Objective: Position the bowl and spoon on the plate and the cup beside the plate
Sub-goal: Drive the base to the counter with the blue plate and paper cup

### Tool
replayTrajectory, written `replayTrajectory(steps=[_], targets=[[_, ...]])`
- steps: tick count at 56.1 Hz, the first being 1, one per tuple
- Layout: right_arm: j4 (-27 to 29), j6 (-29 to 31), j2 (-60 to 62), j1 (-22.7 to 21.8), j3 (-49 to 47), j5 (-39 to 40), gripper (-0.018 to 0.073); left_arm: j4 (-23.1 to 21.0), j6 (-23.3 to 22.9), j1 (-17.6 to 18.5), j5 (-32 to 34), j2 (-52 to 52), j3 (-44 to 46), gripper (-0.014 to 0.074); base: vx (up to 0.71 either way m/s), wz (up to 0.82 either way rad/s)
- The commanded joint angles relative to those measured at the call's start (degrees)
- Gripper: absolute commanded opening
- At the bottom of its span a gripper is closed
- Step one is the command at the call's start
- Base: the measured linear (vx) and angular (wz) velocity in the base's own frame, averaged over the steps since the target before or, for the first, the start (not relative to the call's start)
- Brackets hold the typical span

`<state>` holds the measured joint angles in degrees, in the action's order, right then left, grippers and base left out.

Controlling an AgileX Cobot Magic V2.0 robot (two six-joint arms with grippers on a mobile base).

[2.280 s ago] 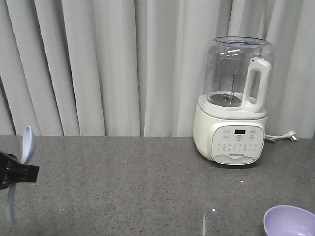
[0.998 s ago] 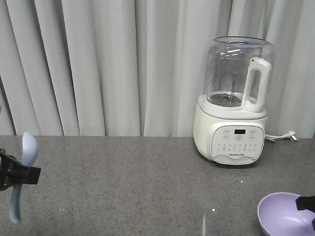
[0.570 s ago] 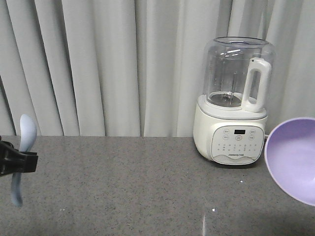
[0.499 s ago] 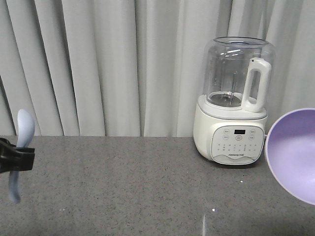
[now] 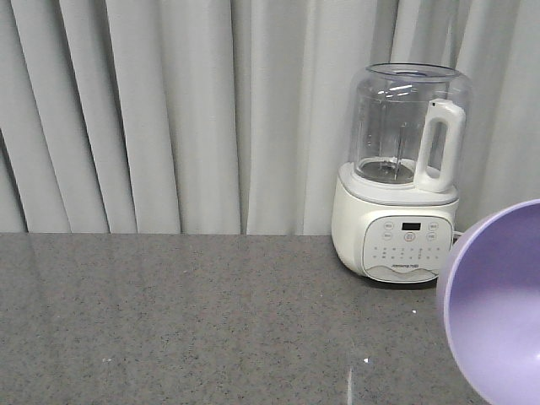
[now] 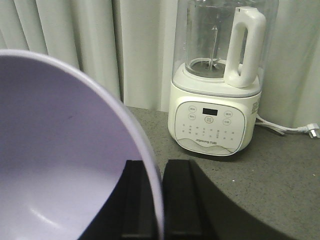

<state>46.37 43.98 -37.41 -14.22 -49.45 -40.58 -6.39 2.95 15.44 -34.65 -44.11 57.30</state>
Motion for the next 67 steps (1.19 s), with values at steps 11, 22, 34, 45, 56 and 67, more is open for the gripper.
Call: replayTrajectory(steps=[11,22,34,45,56,67], targets=[[2.6,0.6,0.0,0.7,-1.5,3.7,-0.0008,-0.2,-0.5,0.3,6.7,2.9,-0.4,0.0,0.0,0.0],[2.6,0.6,0.0,0.7,-1.5,3.7,-0.0008,-0.2,-0.5,0.3,6.6,2.9,-0.4,0.0,0.0,0.0],[2.6,0.6,0.0,0.7,-1.5,3.7,-0.0008,-0.2,-0.5,0.3,6.6,2.9,-0.4,0.0,0.0,0.0],[2.6,0.6,0.0,0.7,-1.5,3.7,-0.0008,-0.2,-0.5,0.3,6.6,2.9,-0.4,0.0,-0.02,-0.06],[2.6,0.6,0.0,0.7,-1.5,3.7,-0.0008,-0.2,-0.5,0.3,6.6,2.9,-0.4,0.0,-0.08,-0.26],[2.6,0.6,0.0,0.7,-1.5,3.7,-0.0008,-0.2,-0.5,0.3,6.5,2.9,-0.4,0.0,-0.14,-0.47]])
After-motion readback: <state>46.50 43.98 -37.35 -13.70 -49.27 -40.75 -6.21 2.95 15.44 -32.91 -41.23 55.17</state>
